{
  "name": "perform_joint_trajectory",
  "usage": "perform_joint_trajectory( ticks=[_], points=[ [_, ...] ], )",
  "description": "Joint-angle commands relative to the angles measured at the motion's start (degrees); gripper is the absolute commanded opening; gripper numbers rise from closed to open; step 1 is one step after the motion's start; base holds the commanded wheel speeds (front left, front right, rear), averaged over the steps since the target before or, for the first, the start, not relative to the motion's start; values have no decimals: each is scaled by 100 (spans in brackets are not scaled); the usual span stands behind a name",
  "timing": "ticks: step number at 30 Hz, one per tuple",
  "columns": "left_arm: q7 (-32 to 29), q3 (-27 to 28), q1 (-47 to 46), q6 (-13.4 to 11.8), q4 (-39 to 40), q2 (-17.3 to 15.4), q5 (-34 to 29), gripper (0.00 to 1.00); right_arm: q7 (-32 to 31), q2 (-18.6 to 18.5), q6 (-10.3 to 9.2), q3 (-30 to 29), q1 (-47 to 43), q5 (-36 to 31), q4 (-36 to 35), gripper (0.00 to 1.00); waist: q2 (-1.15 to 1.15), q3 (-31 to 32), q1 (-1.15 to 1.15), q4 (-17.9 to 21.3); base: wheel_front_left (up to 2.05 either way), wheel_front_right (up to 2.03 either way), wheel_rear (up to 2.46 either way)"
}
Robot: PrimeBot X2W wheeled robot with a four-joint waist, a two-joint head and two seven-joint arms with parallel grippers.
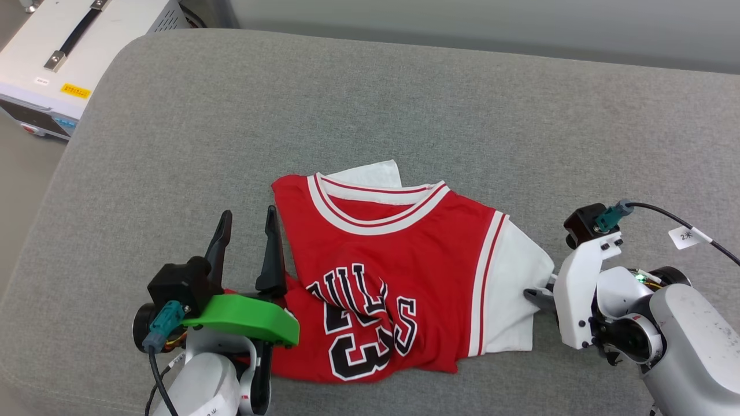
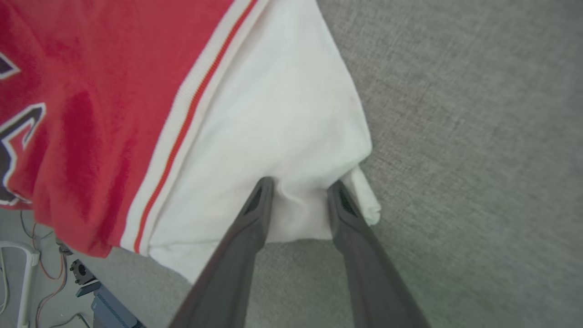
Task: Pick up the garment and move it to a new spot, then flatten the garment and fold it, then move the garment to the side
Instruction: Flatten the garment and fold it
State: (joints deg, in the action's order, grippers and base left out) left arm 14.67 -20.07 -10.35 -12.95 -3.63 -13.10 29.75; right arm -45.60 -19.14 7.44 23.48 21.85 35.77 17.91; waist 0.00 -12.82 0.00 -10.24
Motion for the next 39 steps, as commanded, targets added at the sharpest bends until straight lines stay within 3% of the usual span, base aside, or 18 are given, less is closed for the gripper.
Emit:
perform_joint_trajectory(
  ticks=[1,10,18,27,35,36,37,38,39],
  points=[
    [32,29,100,57,-39,59,-88,100,-1,95,5,176,-134,111,141,0,0,26,0,13,0,0,0],
    [32,213,244,170,-164,131,-207,100,790,-235,5,-510,4,60,-760,0,0,267,0,141,0,0,0],
    [32,302,417,179,-226,98,-226,100,791,-284,5,-1859,-756,-382,-1523,0,0,508,0,365,0,0,0],
    [-141,322,544,96,-239,-21,-189,100,265,212,5,-3289,-2087,-812,-1783,0,0,600,0,593,0,0,0],
    [-296,314,530,56,-334,-77,-145,100,697,691,5,-3403,-2297,-869,-1149,0,0,549,0,666,0,0,0],
    [-301,313,527,57,-341,-82,-141,100,814,696,5,-3373,-2279,-889,-1103,7,0,548,0,667,0,0,0],
    [-305,314,526,57,-348,-90,-135,100,1003,722,5,-3359,-2250,-884,-1071,83,0,550,0,669,0,0,0],
    [-308,317,528,56,-354,-98,-131,100,1139,765,5,-3368,-2225,-846,-1040,100,0,555,0,674,0,0,0],
    [-309,323,534,53,-356,-109,-125,100,1254,762,5,-3320,-2212,-851,-1007,100,0,561,0,681,0,0,0]
  ],
)
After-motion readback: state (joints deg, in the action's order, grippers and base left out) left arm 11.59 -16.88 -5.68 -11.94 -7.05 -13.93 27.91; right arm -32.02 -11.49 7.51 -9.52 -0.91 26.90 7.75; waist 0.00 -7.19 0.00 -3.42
